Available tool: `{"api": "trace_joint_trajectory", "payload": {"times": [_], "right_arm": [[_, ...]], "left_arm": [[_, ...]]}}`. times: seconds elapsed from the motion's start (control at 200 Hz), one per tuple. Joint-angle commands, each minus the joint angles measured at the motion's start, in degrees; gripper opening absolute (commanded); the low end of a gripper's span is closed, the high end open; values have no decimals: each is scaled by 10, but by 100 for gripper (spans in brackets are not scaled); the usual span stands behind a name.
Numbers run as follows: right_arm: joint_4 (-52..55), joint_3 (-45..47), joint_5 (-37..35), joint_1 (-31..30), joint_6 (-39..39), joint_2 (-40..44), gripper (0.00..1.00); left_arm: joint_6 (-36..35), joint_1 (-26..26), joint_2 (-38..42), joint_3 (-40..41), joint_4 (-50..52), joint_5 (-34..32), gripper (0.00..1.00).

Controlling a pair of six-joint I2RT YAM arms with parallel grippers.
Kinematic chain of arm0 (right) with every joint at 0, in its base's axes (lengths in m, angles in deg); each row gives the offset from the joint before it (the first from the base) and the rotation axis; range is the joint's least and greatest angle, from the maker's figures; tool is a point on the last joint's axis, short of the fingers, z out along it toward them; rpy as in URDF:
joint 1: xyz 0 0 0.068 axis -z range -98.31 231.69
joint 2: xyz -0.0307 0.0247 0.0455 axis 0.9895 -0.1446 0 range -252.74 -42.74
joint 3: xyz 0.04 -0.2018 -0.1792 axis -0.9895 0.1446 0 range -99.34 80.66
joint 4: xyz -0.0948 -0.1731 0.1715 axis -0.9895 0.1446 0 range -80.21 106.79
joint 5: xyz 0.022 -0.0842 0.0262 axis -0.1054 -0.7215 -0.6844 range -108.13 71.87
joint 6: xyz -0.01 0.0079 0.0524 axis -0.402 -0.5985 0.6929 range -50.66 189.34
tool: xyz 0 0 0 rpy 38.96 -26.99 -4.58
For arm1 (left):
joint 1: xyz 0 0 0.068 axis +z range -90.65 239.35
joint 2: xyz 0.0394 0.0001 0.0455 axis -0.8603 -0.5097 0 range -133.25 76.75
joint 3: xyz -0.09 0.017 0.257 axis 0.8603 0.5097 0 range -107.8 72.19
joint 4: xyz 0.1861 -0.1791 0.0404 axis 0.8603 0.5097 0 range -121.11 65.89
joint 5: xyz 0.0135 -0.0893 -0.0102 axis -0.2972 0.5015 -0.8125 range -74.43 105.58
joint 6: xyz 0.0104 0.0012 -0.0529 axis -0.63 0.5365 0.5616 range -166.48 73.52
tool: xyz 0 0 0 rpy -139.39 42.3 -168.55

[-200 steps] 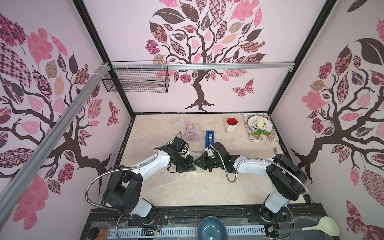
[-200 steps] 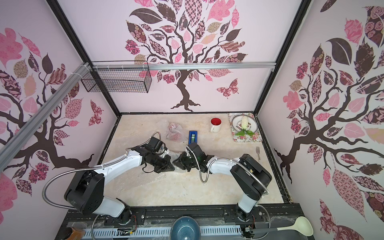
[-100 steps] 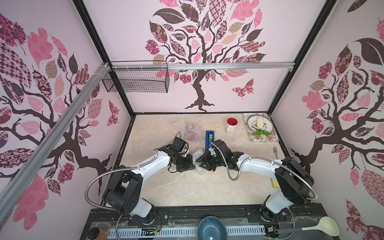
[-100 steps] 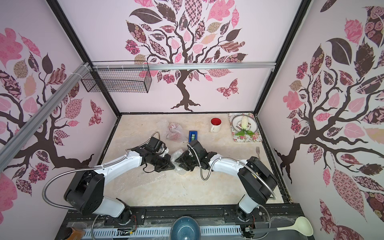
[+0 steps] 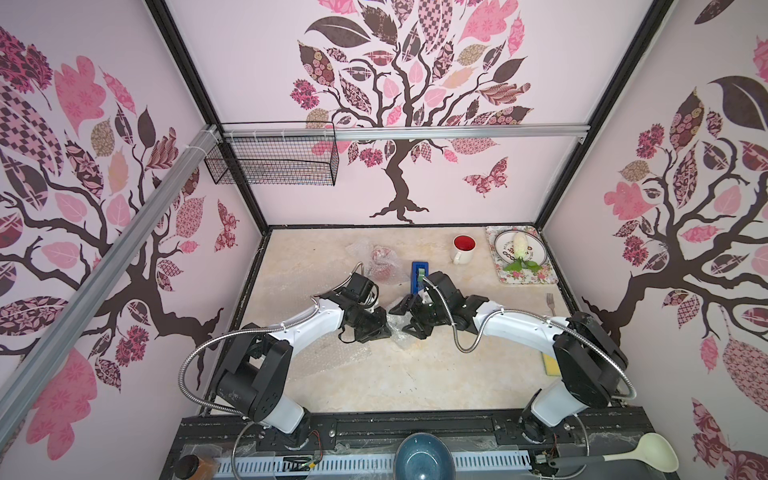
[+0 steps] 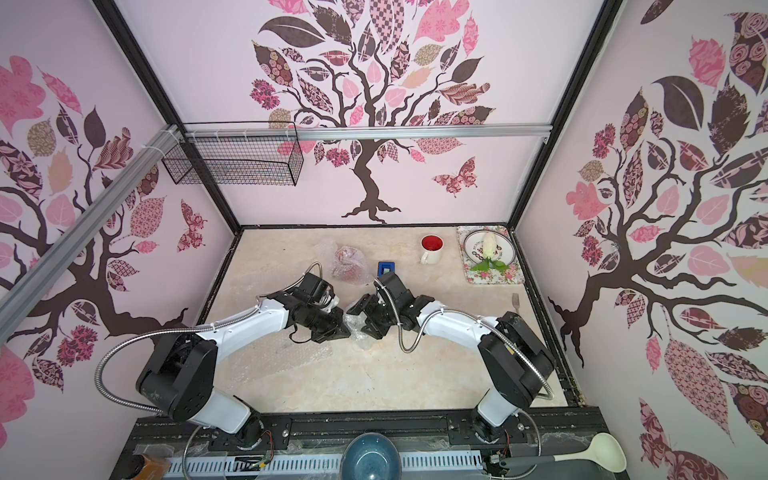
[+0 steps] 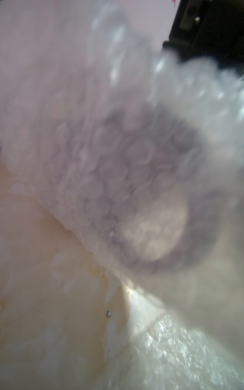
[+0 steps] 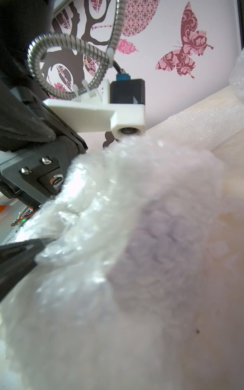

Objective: Wrap mugs in bubble wrap
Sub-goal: Stick the tape on the bubble wrap.

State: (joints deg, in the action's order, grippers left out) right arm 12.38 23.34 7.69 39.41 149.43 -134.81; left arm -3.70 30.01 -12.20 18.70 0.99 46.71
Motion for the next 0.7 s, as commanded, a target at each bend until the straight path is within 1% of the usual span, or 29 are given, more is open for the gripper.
{"api": "trace_joint_trajectory", "payload": {"times": [0.0,0.26,0.445,0.535,0.575,0.6,0.66,0.695], "right_arm": [[49,-41,8,2,13,-18,78],[108,-57,10,8,7,-2,82],[142,-35,-2,18,8,45,83],[140,-30,-13,28,8,74,83],[133,-30,-21,33,4,84,80],[123,-30,-24,35,1,89,76],[84,-22,-14,41,0,89,63],[34,-12,8,45,6,82,55]], "left_arm": [[3,3,-4,-32,-19,-2,0],[4,8,-6,-28,-26,2,0],[2,16,-7,-28,-30,9,0],[2,18,-4,-29,-31,17,0],[0,20,0,-30,-33,20,0],[0,21,4,-29,-34,24,0],[1,24,16,-26,-37,32,0],[4,24,22,-24,-38,35,0]]}}
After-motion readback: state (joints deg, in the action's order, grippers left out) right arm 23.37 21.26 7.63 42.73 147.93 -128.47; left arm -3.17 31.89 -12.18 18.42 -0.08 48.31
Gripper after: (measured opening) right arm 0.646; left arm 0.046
